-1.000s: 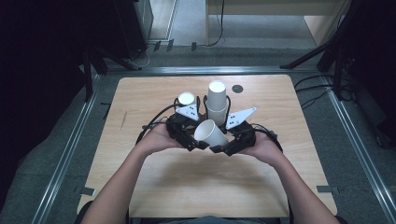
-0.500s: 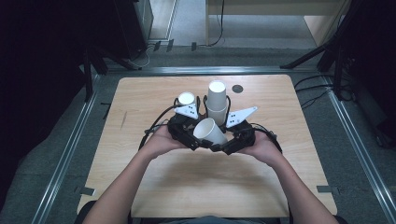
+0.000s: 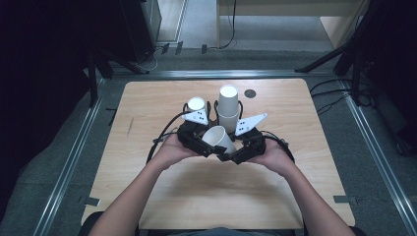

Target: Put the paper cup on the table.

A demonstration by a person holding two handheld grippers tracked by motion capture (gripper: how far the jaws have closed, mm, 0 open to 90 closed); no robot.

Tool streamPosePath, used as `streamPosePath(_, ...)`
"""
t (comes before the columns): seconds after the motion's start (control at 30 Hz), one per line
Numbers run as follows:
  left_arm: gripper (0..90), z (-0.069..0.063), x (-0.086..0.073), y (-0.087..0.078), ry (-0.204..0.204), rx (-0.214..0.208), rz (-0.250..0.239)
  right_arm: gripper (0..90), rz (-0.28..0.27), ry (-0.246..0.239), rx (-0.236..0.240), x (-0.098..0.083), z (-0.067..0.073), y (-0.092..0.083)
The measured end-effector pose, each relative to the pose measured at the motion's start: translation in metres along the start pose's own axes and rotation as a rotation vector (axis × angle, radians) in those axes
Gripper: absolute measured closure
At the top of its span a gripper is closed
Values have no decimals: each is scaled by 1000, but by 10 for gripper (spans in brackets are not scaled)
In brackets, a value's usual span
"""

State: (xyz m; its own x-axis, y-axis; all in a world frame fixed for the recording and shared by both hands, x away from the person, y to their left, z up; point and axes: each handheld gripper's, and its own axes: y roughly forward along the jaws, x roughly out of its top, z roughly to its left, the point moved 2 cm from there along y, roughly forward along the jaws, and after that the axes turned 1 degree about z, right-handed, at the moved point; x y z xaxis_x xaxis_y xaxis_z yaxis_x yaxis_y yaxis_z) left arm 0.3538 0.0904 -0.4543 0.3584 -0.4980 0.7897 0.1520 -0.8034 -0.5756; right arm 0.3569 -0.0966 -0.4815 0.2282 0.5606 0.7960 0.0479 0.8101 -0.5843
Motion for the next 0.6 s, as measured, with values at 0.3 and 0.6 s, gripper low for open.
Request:
streamPosePath(0.3,241,-1,0,2,-4,-13,15,310,17,3,-1,-1,0,0)
streamPosePath(0.6,241,-5,4,-2,4,7,46,237,64,8,-24,-2,4,3)
